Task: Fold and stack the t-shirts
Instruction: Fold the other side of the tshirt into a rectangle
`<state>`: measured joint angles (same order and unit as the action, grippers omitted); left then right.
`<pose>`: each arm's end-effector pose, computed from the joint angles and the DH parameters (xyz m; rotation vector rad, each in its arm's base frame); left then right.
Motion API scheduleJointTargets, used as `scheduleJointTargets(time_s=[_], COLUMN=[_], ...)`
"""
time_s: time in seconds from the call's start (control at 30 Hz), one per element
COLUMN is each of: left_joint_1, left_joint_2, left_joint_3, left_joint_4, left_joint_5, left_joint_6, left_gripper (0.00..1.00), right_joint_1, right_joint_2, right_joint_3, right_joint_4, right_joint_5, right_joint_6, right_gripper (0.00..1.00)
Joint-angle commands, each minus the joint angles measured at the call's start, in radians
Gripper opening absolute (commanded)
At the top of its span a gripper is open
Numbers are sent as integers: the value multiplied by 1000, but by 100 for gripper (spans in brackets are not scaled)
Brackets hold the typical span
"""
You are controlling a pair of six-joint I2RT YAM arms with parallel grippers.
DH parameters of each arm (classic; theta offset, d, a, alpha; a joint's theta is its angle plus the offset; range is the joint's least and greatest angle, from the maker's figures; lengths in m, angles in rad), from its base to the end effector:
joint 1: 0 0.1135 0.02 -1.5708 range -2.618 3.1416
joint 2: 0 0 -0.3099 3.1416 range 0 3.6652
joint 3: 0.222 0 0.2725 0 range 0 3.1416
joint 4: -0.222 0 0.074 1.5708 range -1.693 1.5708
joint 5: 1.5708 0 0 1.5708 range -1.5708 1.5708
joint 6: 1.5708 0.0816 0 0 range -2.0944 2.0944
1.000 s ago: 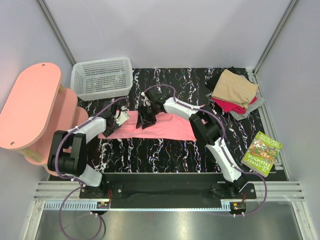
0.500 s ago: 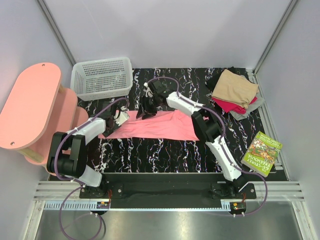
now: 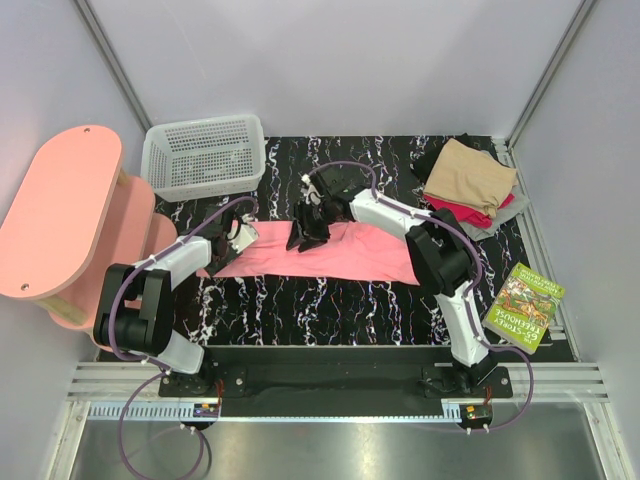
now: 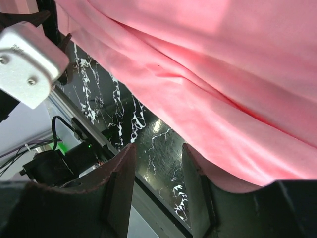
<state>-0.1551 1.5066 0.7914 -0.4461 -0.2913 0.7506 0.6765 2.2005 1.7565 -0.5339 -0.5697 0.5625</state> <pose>0.3007 -0.0233 0.1542 1.1411 2.5388 0.5596 0.3998 0.3774 0.1856 -0.4034 2.7395 1.1466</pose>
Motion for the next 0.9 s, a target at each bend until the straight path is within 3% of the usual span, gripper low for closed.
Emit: scheduleJointTargets(time_s=[0.0, 0.87], left_joint_1=[3, -12], left_joint_2=[-16, -17], left_joint_3=[26, -142], left_joint_4=[15, 139], left_joint_5=[15, 1], left_joint_6=[-11, -8], left_gripper=[42, 37], right_joint_1=[9, 5], right_joint_2=[19, 205], right_joint_3=[-5, 178], right_joint_4=[51, 63], right_joint_5=[-18, -16], right_joint_6=[25, 56], right_gripper=[49, 46])
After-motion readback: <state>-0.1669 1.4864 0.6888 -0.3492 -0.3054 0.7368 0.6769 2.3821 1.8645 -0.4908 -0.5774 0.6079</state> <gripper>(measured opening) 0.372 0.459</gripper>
